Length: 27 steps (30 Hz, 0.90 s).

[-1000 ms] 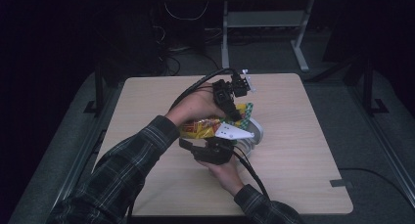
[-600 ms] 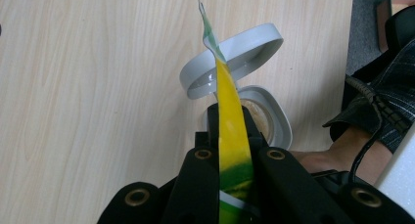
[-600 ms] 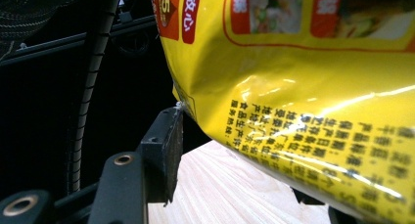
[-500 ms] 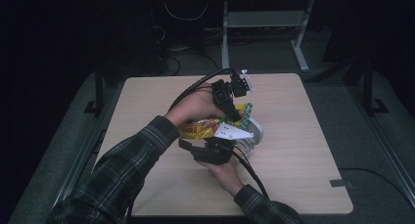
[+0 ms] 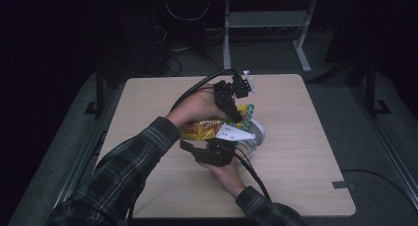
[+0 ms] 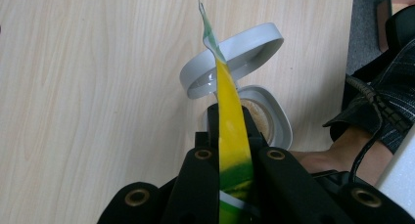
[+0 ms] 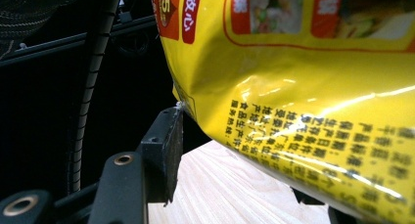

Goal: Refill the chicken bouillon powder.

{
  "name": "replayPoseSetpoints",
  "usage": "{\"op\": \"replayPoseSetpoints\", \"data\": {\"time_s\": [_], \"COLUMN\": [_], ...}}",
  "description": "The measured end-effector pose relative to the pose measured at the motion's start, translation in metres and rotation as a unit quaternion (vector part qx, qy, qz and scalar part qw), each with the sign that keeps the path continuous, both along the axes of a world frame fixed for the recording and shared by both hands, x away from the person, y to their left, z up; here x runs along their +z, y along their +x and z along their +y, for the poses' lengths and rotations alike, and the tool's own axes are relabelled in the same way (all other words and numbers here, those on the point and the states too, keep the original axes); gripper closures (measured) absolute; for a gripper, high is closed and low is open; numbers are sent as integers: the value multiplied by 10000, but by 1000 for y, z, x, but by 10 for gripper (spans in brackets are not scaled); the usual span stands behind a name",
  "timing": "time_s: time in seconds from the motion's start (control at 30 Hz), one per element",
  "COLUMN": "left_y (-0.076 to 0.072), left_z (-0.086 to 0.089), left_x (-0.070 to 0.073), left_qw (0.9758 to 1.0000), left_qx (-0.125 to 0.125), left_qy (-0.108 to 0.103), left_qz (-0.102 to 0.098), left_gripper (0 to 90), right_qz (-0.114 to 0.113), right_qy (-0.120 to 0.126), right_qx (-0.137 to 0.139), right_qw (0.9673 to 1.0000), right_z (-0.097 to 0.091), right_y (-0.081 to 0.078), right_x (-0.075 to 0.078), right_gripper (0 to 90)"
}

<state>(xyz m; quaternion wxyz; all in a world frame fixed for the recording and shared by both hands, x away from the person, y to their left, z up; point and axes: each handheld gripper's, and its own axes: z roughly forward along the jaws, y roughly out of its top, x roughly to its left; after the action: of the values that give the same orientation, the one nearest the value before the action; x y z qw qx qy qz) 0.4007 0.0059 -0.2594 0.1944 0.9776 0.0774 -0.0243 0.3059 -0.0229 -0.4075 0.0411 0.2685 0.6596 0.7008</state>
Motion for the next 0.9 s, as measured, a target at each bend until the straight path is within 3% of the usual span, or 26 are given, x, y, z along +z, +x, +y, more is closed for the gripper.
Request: {"op": "replayPoseSetpoints", "data": {"time_s": [0.9], "left_y": [0], "left_z": [-1], "left_x": [0], "left_qw": [10000], "left_qx": [-3], "left_qy": [-2], "left_qz": [-3], "left_gripper": [898], "right_qz": [-46], "right_qy": [-1], "right_qx": [-16], "right_qw": [10000], "right_z": [0], "right_y": [1], "right_x": [0], "right_gripper": [446]}}
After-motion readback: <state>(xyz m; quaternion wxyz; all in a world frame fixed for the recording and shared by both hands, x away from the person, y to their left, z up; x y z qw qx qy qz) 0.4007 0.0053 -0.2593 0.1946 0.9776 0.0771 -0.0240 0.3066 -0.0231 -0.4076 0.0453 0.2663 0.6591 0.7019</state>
